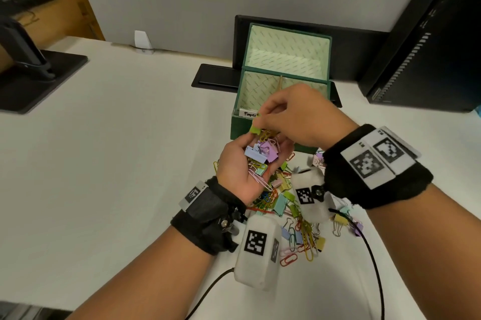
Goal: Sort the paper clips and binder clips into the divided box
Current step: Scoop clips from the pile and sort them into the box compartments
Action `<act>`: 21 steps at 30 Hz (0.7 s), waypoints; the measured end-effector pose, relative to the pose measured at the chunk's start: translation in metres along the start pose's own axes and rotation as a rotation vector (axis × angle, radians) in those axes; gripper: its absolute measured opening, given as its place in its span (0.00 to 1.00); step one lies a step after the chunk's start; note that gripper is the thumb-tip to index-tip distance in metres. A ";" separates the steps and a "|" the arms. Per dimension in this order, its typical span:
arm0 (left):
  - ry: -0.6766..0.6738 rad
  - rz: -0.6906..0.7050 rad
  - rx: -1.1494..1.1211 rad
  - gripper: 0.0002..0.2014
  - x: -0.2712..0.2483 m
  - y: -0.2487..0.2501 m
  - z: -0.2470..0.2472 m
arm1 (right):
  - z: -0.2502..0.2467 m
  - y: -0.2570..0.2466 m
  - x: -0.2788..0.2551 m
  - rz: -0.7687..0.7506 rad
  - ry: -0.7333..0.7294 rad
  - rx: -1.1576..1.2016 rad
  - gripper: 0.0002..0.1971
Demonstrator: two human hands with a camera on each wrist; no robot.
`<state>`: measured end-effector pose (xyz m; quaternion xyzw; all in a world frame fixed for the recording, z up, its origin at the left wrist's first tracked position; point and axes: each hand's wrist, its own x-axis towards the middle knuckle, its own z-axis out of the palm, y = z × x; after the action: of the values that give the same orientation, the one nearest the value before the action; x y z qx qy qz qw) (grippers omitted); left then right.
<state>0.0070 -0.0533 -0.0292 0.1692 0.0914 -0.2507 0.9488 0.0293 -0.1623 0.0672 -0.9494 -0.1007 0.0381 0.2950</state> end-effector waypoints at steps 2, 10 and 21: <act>0.006 -0.028 -0.030 0.21 0.001 0.001 -0.001 | -0.003 0.001 -0.003 0.040 0.048 0.160 0.07; 0.017 -0.030 -0.046 0.23 0.003 0.002 -0.002 | -0.002 0.010 -0.014 0.015 0.142 0.424 0.07; 0.038 -0.034 -0.064 0.22 0.002 0.003 -0.001 | -0.009 0.023 -0.023 -0.140 0.363 0.638 0.09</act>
<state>0.0099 -0.0507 -0.0299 0.1422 0.1203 -0.2604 0.9474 0.0122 -0.1902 0.0619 -0.7917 -0.0946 -0.1219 0.5911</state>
